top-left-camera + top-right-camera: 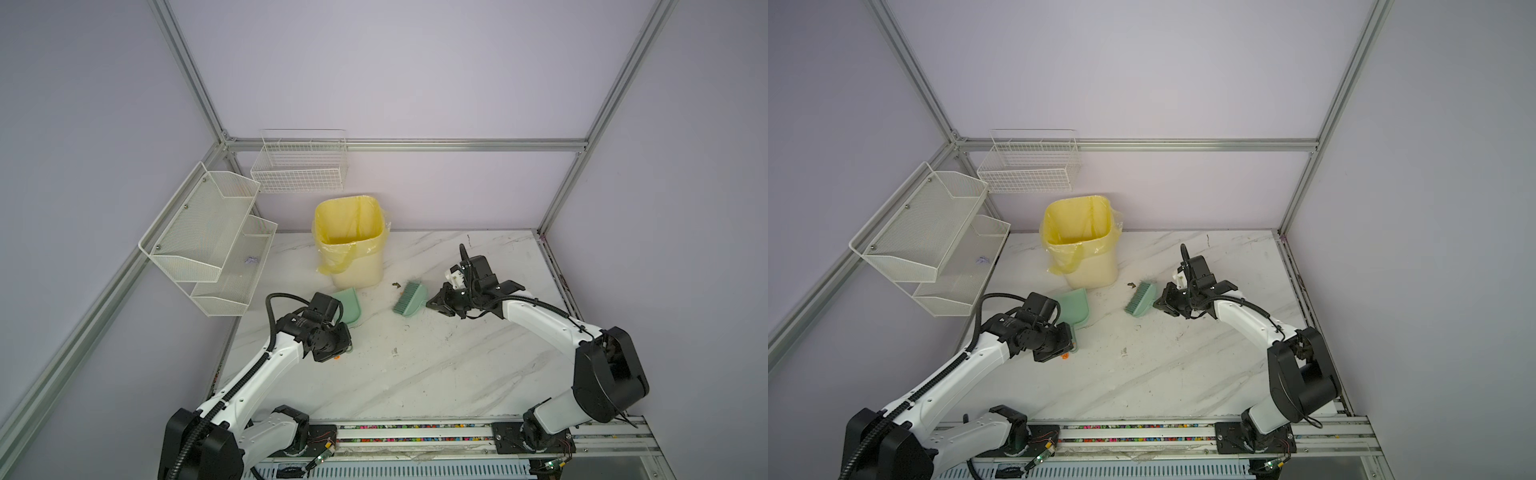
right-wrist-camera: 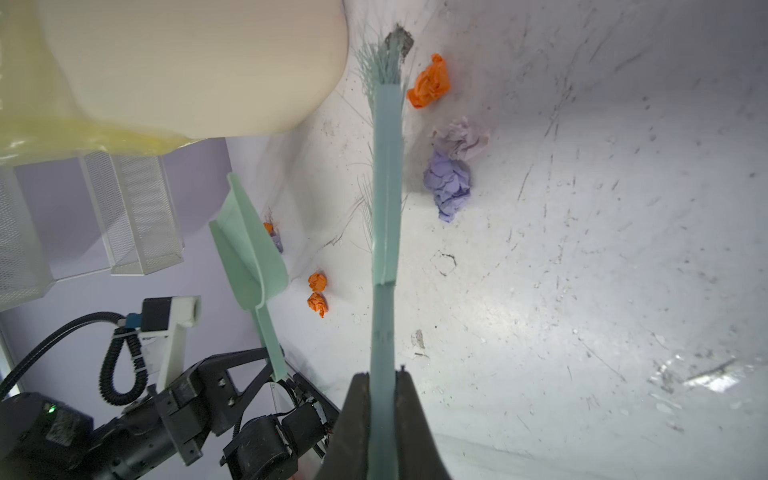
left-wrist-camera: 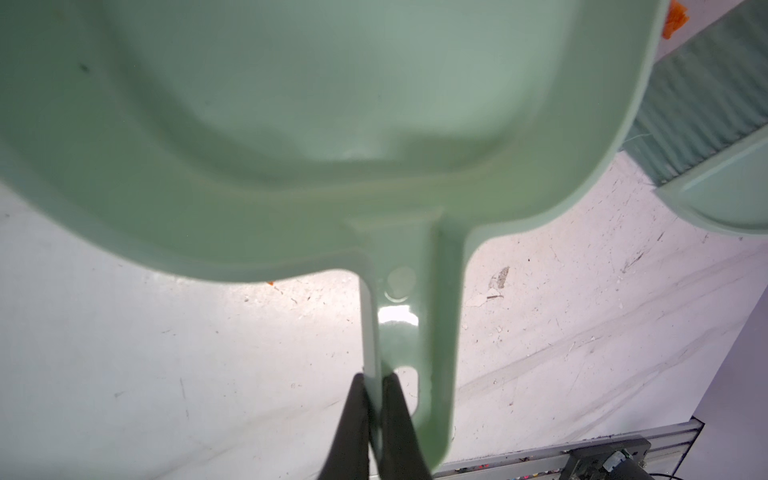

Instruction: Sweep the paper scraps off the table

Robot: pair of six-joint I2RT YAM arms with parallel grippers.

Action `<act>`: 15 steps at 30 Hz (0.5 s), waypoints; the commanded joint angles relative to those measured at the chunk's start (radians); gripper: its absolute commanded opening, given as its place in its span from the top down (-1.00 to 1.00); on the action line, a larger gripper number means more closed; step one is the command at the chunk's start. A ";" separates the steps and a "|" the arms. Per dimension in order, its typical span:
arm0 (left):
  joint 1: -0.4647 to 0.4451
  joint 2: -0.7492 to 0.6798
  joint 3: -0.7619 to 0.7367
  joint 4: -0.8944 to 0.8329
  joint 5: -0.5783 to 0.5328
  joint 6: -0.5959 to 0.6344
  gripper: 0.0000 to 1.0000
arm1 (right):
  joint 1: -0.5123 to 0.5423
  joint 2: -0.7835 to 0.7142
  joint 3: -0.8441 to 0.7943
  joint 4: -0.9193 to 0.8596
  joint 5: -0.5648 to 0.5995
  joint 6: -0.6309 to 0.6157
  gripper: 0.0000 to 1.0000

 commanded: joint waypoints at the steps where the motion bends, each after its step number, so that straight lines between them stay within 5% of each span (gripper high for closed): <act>1: -0.058 0.026 0.025 0.053 -0.024 -0.046 1.00 | -0.007 -0.029 0.072 -0.041 0.013 -0.011 1.00; 15: -0.180 0.178 0.150 0.089 -0.062 -0.070 1.00 | -0.057 0.183 0.347 -0.045 0.032 -0.090 1.00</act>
